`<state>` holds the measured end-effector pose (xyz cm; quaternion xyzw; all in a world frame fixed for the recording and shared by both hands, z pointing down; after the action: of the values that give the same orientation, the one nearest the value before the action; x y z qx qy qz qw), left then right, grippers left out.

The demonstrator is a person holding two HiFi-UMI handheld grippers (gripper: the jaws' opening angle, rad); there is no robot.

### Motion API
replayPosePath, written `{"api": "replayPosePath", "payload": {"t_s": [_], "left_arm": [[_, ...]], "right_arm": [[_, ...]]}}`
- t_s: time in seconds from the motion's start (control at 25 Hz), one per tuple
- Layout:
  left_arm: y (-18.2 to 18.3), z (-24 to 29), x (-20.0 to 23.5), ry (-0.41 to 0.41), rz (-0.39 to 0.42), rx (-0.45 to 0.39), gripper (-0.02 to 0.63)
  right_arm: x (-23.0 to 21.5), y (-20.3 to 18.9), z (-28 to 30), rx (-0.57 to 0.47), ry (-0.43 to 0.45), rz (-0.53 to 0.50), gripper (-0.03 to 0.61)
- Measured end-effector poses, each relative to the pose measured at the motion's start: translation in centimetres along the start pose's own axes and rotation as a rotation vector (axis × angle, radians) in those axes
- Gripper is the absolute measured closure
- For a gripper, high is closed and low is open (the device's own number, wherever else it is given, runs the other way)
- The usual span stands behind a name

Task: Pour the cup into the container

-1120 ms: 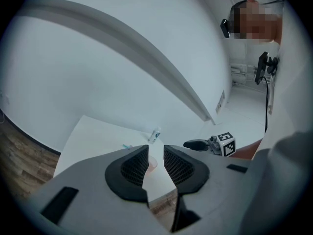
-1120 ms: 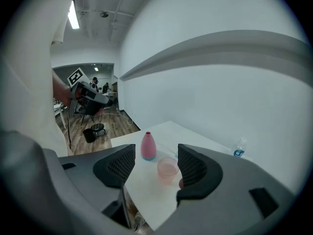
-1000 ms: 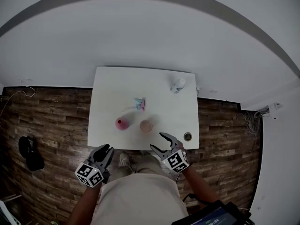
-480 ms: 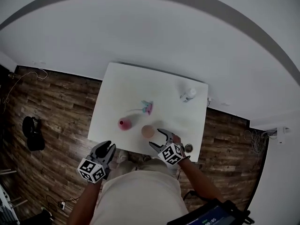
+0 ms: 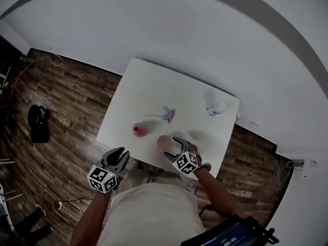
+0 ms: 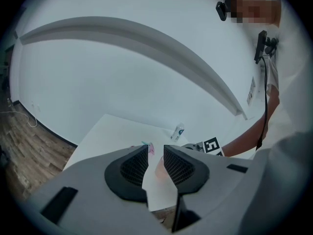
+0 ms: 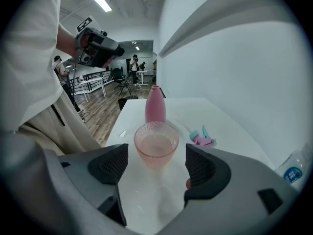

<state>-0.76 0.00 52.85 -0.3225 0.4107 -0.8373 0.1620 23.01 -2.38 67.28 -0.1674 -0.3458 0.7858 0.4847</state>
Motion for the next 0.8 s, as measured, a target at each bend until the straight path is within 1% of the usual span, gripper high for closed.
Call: {"api": "replayPosePath", "payload": {"t_s": [0.16, 0.4, 0.8], "left_arm": [[-0.6, 0.5, -0.1, 0.024, -0.007, 0.016, 0.522], [-1.0, 0.5, -0.3, 0.064, -0.026, 0.012, 0.522], [-2.0, 0.5, -1.0, 0.113, -0.052, 0.014, 0.522]], "right_arm": [[-0.2, -0.5, 1.3, 0.002, 0.028, -0.020, 0.226], [0.0, -1.1, 3.2, -0.016, 0.064, -0.064, 0.225], [0.1, -1.7, 5.3, -0.038, 0.092, -0.112, 0.227]]}}
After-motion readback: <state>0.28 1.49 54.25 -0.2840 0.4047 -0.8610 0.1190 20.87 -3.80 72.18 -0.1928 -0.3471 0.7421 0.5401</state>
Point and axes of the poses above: the fingertips, and each gripper's own axes: z forward along the fingers, x to its left, y out of its top, the point moved 5 cm from there along -z, backward along the fingers, and after that the axes turned 3 degrees about -y, right-handed, at the moved point
